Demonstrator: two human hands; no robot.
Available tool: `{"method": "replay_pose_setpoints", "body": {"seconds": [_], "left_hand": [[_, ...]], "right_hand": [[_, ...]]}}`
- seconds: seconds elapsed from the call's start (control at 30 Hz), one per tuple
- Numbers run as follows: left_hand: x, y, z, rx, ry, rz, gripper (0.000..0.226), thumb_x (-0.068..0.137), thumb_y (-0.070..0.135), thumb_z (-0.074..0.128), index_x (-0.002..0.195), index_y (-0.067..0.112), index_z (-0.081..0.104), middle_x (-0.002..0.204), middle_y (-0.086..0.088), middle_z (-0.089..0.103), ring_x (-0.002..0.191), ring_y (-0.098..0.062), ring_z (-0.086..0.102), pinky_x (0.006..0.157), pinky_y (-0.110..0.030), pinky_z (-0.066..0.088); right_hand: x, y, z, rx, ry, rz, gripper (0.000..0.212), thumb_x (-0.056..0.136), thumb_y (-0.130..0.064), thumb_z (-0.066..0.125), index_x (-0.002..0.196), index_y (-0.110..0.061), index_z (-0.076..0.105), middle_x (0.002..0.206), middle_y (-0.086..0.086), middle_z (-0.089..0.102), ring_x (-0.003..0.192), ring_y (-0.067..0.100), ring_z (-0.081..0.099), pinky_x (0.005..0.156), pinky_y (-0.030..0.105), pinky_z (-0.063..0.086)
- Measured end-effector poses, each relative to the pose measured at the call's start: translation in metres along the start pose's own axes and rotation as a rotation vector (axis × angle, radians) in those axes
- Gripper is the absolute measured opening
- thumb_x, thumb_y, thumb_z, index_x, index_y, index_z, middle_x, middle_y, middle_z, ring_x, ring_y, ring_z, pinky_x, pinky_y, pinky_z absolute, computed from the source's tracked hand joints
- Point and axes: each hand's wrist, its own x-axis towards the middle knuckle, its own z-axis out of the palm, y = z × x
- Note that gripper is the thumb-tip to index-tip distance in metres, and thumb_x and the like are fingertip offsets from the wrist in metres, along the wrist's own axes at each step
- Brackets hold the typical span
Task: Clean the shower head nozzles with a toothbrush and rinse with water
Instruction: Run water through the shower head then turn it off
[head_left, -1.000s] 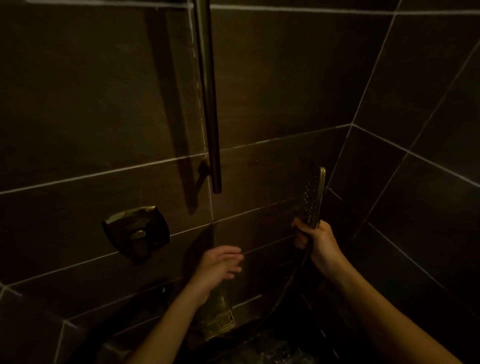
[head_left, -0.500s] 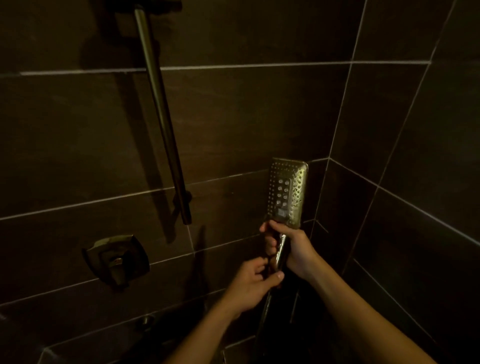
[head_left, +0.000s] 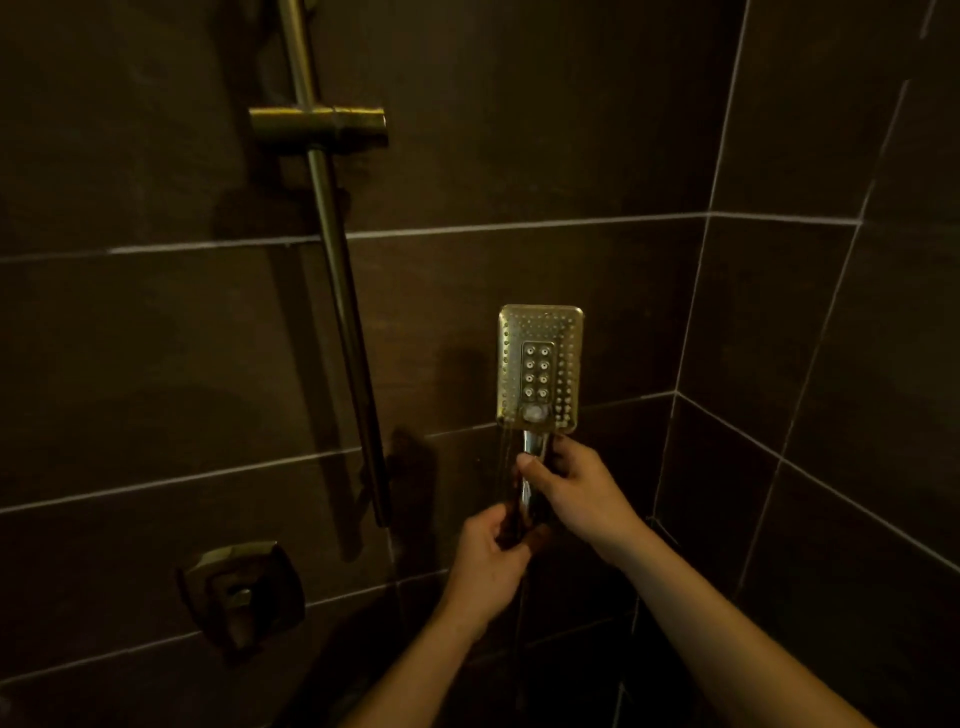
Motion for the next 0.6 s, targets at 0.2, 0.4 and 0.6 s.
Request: {"method": "replay_pose_setpoints", "body": {"seconds": [0.2,0.4,0.6], "left_hand": [[0.034,0.063,-0.031,0.157,-0.031,0.061,0.019,0.09,0.017,0.069,0.107,0.024,0.069,0.096,0.005,0.075,0.087,0.0,0.07,0.066,-0.012,0.053],[0.067,0.158,-0.08,0.767,0.014,0.15,0.018,0.083,0.032,0.071,0.099,0.024,0.068,0.088,0.007,0.068,0.075,-0.007,0.065,0.061,-0.023,0.054],[0.054,0.271,-0.133,1.234,0.272,0.559,0.039,0.089,0.042,0.062,0.125,0.026,0.059,0.118,0.001,0.065,0.11,-0.021,0.061,0.091,-0.043,0.055]], "right_hand": [[0.043,-0.06,0.006,-0.006,0.033,-0.087,0.007,0.096,-0.018,0.065,0.098,-0.02,0.071,0.099,0.009,0.077,0.096,0.026,0.073,0.092,0.051,0.057],[0.093,-0.138,0.004,-0.126,-0.071,-0.142,0.012,0.098,-0.015,0.06,0.103,-0.009,0.069,0.097,0.011,0.073,0.093,0.027,0.071,0.09,0.049,0.056],[0.135,-0.222,0.0,-0.08,-0.111,-0.224,0.013,0.101,-0.014,0.056,0.108,-0.009,0.065,0.1,0.011,0.068,0.092,0.025,0.066,0.082,0.042,0.054]]}}
